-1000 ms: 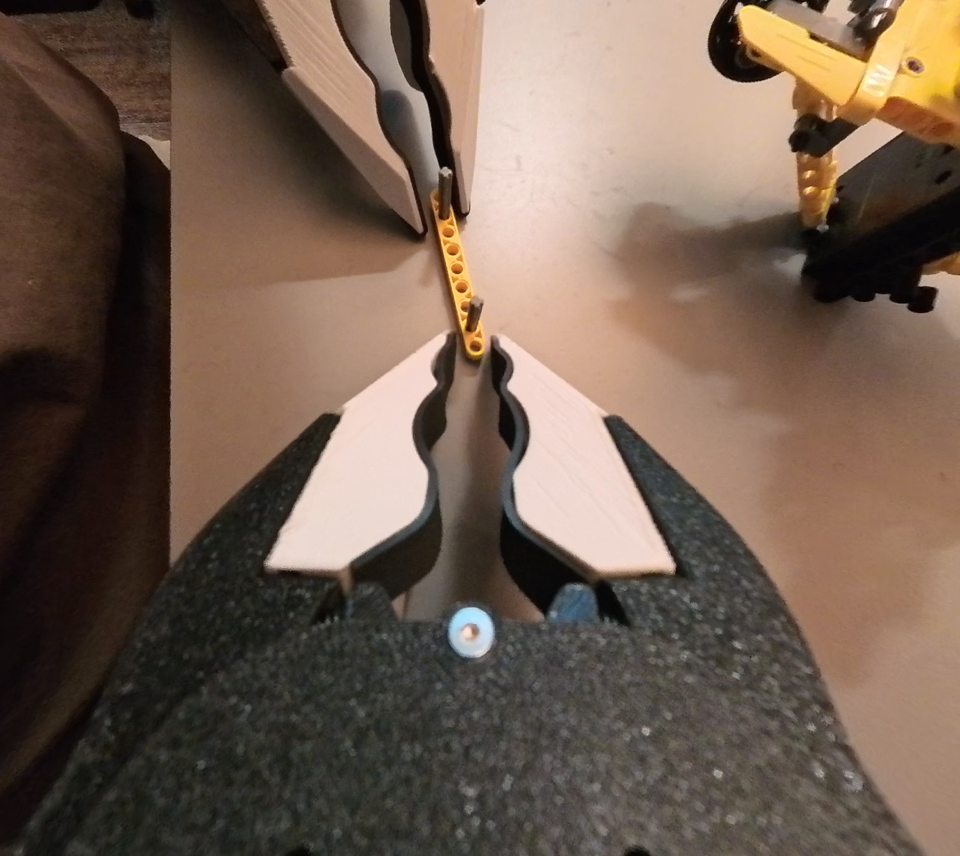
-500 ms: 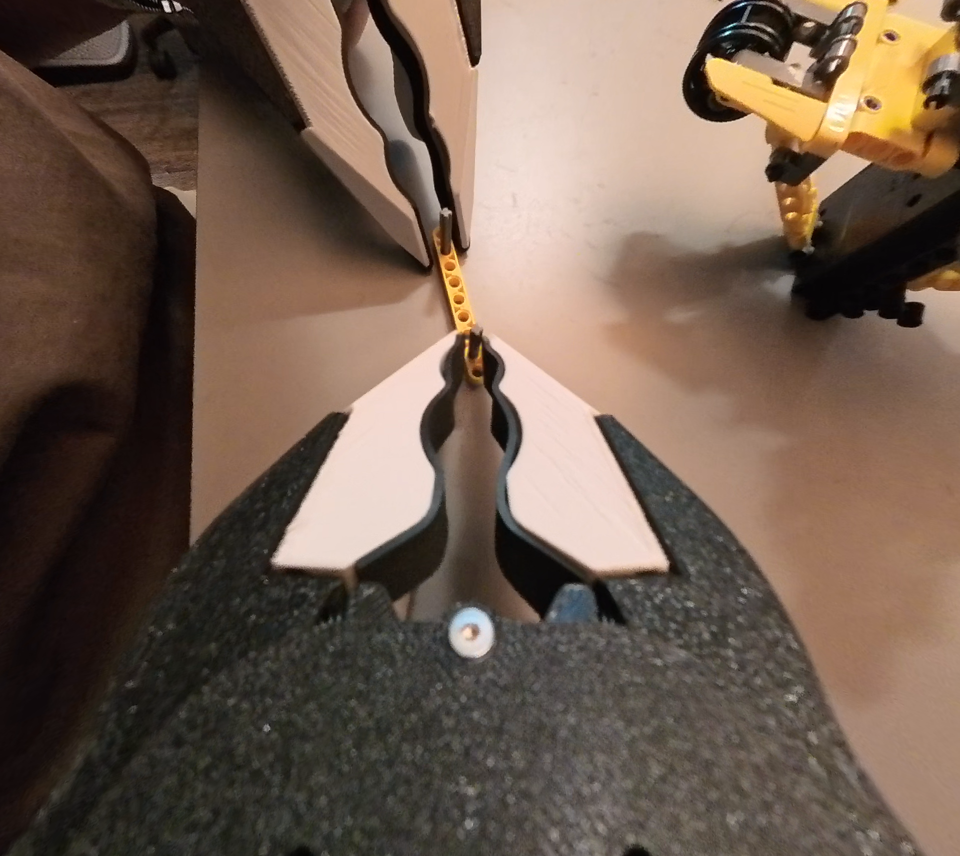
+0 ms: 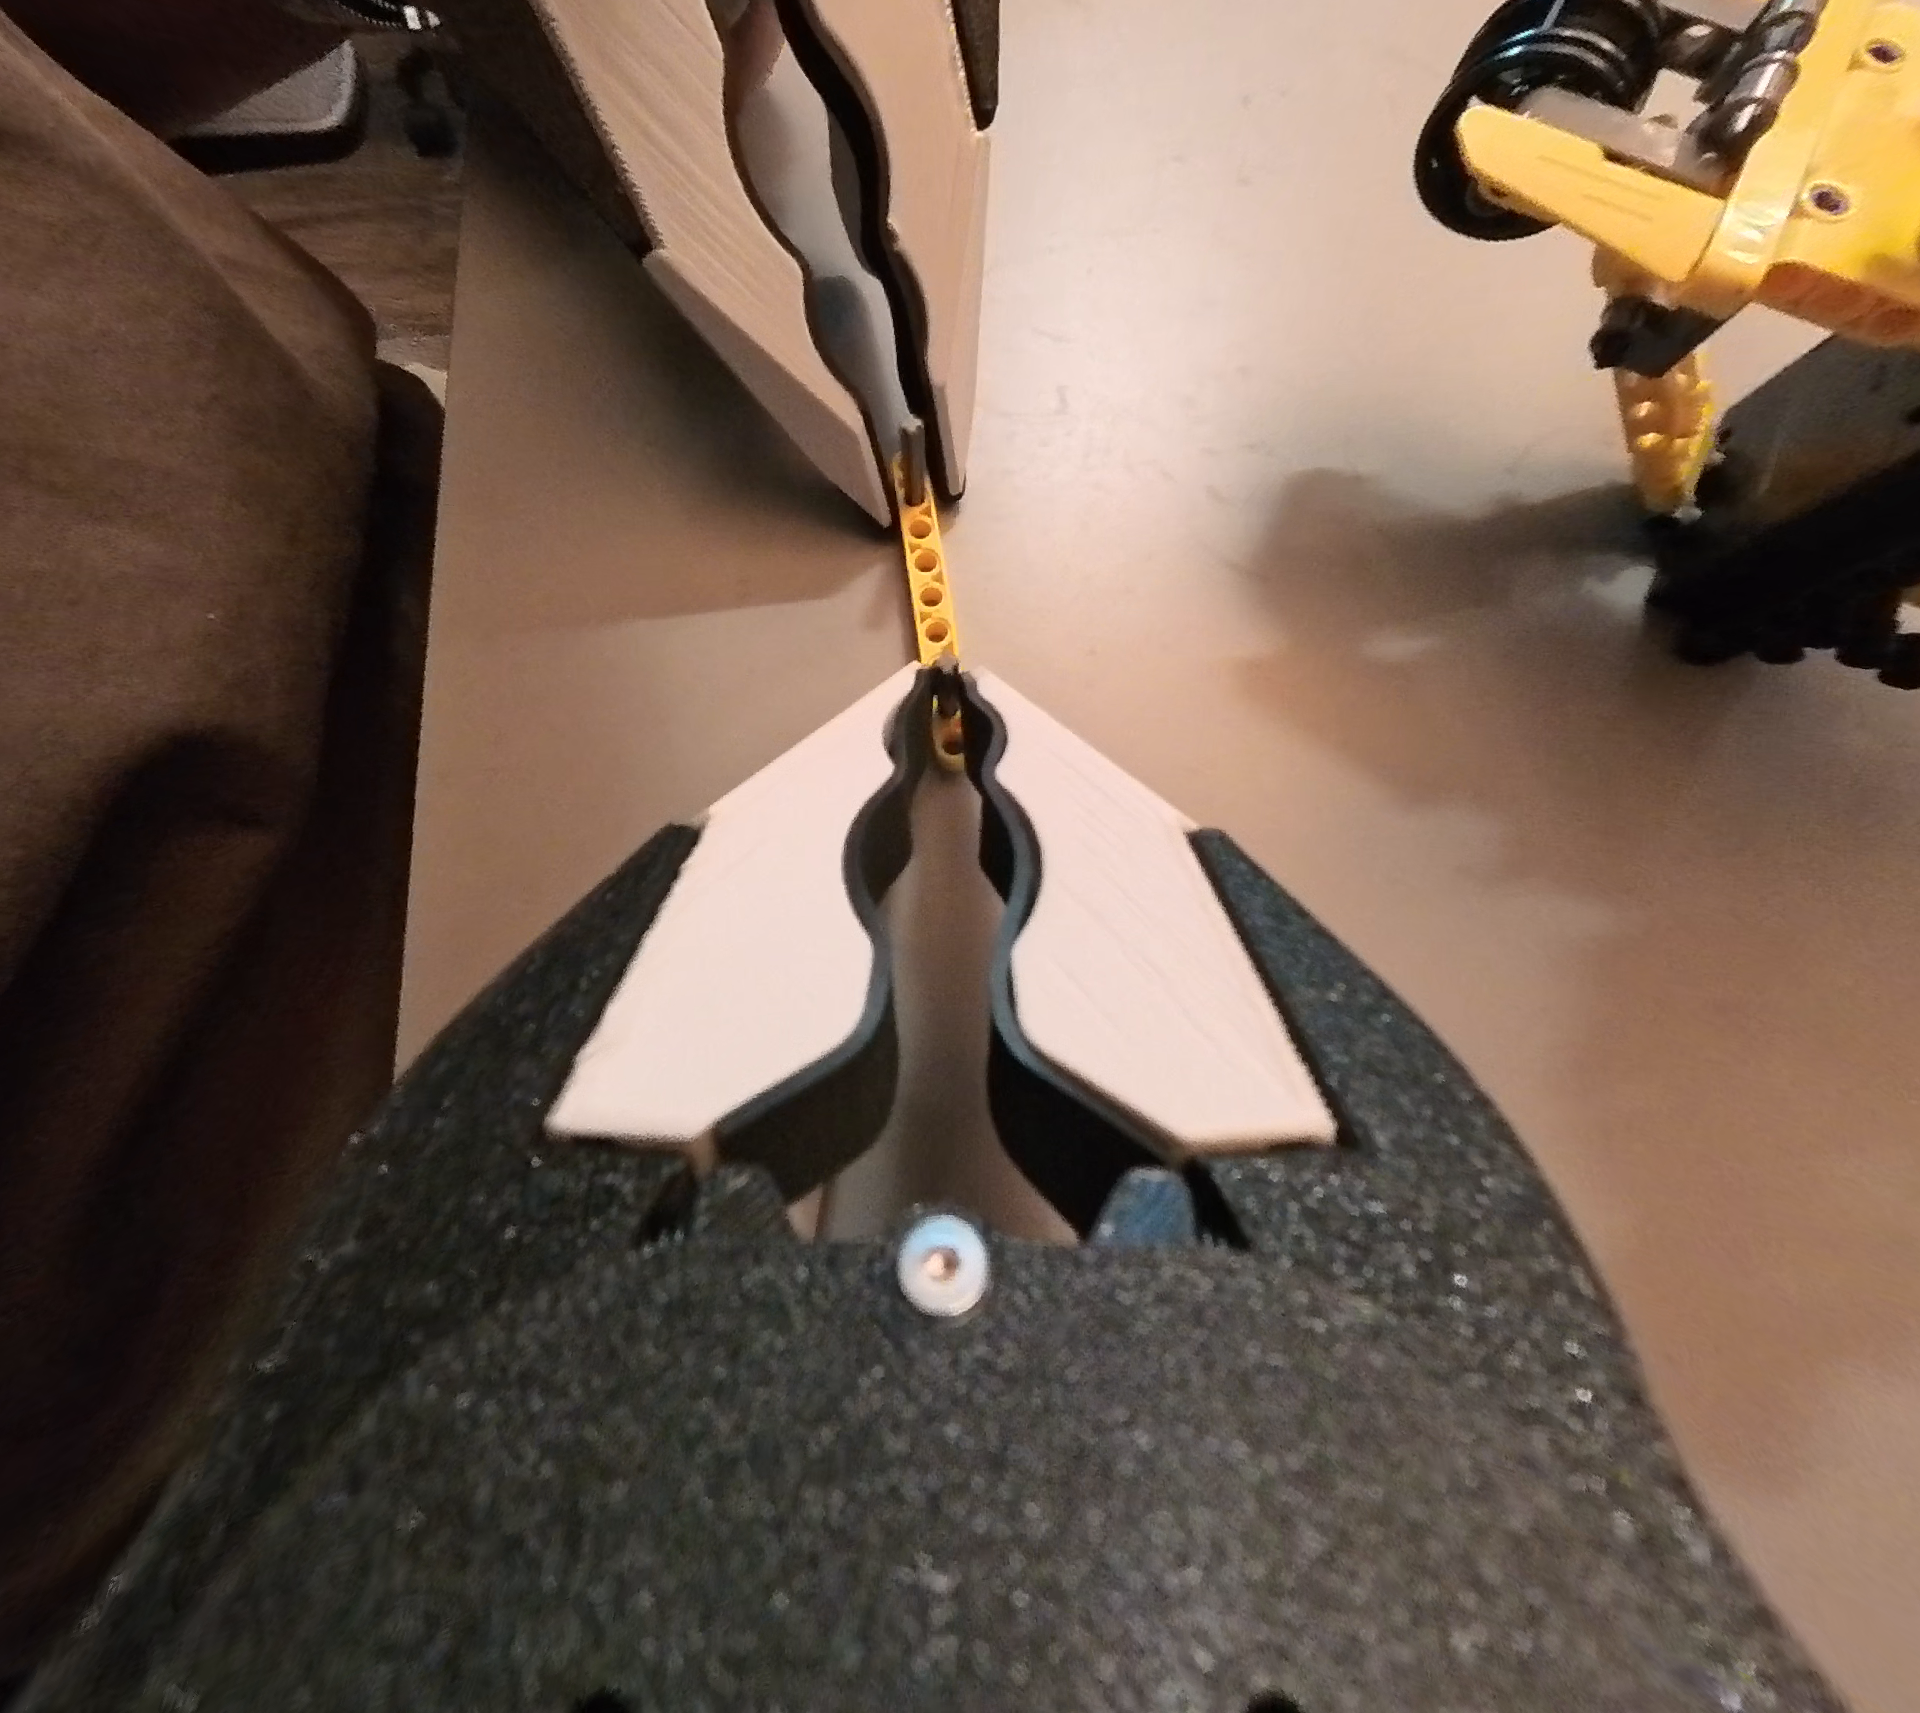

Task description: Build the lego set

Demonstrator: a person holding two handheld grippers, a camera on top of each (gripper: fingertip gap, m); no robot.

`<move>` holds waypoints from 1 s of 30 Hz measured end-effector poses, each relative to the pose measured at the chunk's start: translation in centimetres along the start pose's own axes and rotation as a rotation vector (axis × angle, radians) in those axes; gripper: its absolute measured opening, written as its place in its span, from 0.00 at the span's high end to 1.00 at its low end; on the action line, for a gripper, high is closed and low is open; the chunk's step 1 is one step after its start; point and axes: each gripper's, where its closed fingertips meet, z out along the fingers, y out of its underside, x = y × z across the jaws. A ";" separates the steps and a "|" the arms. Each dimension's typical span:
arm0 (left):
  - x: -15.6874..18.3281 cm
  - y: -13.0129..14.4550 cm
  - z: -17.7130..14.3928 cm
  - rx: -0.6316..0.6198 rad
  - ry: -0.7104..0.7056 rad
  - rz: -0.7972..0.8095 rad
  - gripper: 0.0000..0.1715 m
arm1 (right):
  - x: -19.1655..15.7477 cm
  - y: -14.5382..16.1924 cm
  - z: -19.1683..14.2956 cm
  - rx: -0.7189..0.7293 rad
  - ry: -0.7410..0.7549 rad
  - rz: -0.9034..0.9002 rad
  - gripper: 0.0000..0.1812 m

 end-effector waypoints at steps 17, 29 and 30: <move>-0.1 0.0 0.0 0.000 0.004 -0.005 0.94 | 0.2 0.2 0.0 -0.009 0.002 -0.012 0.94; 0.0 -0.2 -0.2 0.018 0.026 -0.022 0.93 | 0.4 0.6 -0.4 -0.009 0.018 0.003 0.92; 0.0 -0.3 -0.2 0.022 0.026 -0.023 0.93 | 0.4 0.6 -0.4 -0.009 0.019 0.003 0.92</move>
